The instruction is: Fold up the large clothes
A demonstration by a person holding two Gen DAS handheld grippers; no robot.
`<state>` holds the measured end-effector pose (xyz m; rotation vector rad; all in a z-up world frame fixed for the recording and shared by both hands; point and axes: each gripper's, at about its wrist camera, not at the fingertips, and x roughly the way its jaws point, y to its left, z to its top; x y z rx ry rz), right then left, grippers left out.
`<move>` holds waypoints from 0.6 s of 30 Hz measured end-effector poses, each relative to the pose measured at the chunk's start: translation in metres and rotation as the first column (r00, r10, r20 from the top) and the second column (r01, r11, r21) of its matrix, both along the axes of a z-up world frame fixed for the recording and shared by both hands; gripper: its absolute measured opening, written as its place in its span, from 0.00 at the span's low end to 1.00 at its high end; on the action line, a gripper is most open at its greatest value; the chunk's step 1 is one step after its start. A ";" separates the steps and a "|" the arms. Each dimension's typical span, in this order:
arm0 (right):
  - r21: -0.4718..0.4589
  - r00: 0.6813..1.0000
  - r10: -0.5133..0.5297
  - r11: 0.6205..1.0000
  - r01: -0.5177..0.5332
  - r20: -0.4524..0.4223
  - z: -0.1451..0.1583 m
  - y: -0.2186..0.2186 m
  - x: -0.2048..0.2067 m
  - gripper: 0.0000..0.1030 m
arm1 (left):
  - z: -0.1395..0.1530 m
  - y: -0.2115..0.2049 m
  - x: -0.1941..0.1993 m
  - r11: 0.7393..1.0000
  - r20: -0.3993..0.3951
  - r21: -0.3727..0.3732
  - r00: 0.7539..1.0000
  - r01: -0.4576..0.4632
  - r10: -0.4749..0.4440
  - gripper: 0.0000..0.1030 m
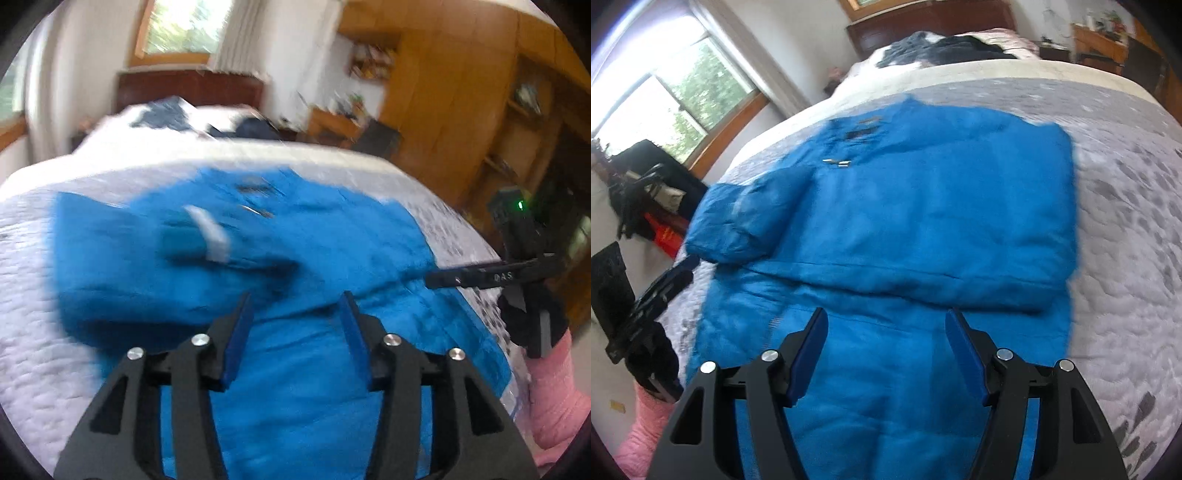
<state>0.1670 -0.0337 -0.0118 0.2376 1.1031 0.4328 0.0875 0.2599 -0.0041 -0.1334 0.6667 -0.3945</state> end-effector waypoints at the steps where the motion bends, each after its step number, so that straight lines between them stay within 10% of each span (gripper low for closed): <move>1: 0.003 1.000 0.018 1.000 -0.018 -0.009 0.004 0.009 0.005 0.65 | 0.005 0.014 -0.002 0.999 0.022 0.001 0.998 -0.051 0.051 0.49; 14: 0.151 0.971 0.153 0.980 -0.126 -0.182 -0.015 0.145 0.110 0.65 | -0.005 0.110 0.022 0.930 -0.069 -0.123 0.938 -0.347 0.341 0.50; 18: 0.151 0.962 0.168 0.979 -0.137 -0.216 -0.030 0.160 0.119 0.35 | -0.011 0.120 0.027 0.921 -0.100 -0.124 0.928 -0.369 0.358 0.50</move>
